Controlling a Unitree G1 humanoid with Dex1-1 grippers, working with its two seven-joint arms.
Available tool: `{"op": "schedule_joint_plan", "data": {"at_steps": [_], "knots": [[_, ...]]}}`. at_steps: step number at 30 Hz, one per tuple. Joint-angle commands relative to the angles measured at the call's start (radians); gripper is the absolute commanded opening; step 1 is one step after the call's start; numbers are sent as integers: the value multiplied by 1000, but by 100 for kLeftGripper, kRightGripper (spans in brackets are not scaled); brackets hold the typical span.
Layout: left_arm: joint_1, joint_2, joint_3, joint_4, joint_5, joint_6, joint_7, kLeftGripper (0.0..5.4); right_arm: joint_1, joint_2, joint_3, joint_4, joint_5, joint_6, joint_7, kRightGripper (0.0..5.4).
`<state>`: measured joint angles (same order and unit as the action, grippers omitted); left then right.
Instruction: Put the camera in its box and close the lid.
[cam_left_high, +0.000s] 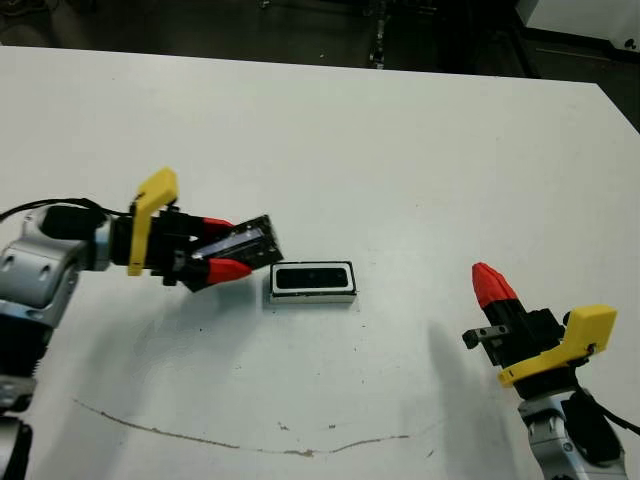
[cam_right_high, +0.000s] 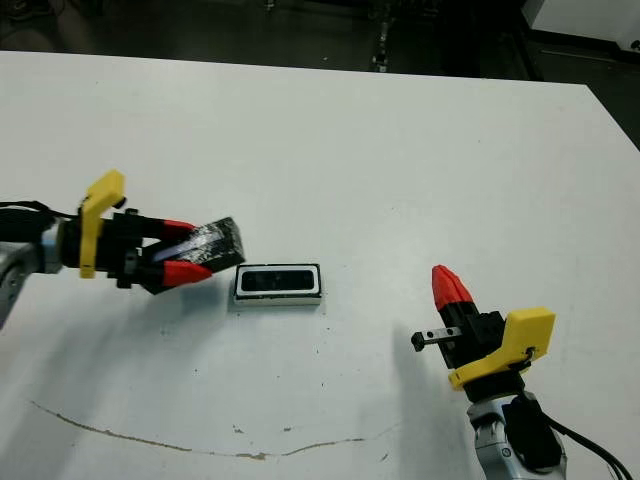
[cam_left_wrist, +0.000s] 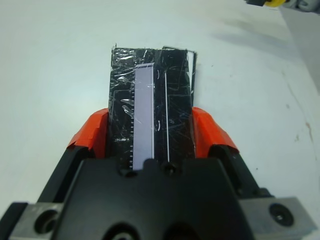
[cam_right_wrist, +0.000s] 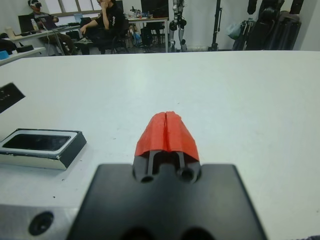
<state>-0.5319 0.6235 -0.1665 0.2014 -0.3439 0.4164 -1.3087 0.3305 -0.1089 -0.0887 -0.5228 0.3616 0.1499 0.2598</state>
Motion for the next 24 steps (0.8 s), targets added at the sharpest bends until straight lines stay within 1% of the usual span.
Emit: {"op": "schedule_joint_plan", "data": {"at_steps": [1,4,7,10,17,20,24], "knots": [[-12,-15,-27,31,23,-4,-6,316,9,-3,-7,4,5,2,-7,0],[-12,-34,-36,53,22,-4,-13,316,6,-1,-6,7,-2,-7,-9,0],[2,-48,-44,60,33,-37,-13,316,6,-4,-8,14,3,-16,3,0],[9,-53,-60,57,38,-13,-7,316,7,-3,-9,16,2,-18,2,0],[35,-74,-65,73,39,-45,-8,316,7,-6,-12,27,0,-35,10,0],[43,-82,-63,75,38,-53,-5,316,8,-7,-11,19,-2,-21,-3,0],[54,-96,-54,79,26,-72,-7,316,6,-9,-11,21,1,-22,-1,0]]}}
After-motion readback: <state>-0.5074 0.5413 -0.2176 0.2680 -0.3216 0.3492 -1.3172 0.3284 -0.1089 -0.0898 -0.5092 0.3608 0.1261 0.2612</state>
